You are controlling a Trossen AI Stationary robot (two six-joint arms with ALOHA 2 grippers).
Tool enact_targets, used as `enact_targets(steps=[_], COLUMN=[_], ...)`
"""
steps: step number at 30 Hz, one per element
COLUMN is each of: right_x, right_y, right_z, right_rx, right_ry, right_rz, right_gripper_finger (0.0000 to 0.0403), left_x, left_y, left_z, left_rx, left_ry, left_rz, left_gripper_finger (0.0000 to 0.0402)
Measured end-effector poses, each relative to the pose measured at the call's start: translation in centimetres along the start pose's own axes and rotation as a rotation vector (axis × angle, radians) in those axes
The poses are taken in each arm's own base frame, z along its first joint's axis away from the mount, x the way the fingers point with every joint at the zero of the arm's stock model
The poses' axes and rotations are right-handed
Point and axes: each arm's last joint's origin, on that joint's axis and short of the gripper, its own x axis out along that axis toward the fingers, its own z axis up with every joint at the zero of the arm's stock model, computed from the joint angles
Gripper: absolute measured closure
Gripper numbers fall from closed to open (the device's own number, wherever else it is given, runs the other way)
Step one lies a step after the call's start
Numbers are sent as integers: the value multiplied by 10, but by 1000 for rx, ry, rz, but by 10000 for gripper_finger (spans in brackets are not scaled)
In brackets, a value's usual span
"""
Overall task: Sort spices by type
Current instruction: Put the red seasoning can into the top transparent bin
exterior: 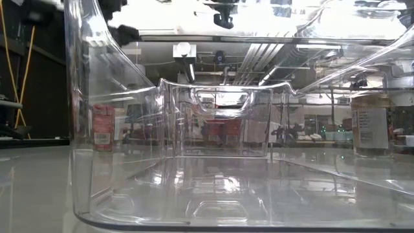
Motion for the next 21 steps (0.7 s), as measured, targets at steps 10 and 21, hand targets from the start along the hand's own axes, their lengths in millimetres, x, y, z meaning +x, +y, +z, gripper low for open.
enact_targets(steps=[10,21], right_x=[0,0], right_y=[0,0], right_z=[-1,-1], right_rx=[-52,-59], right_ry=[6,6], right_rz=[2,2], right_gripper_finger=[403,403], left_x=[32,54], left_y=[-4,7], left_z=[-9,-8], left_rx=[215,260], left_ry=[29,62], left_rz=[37,-1], left_gripper_finger=[110,110])
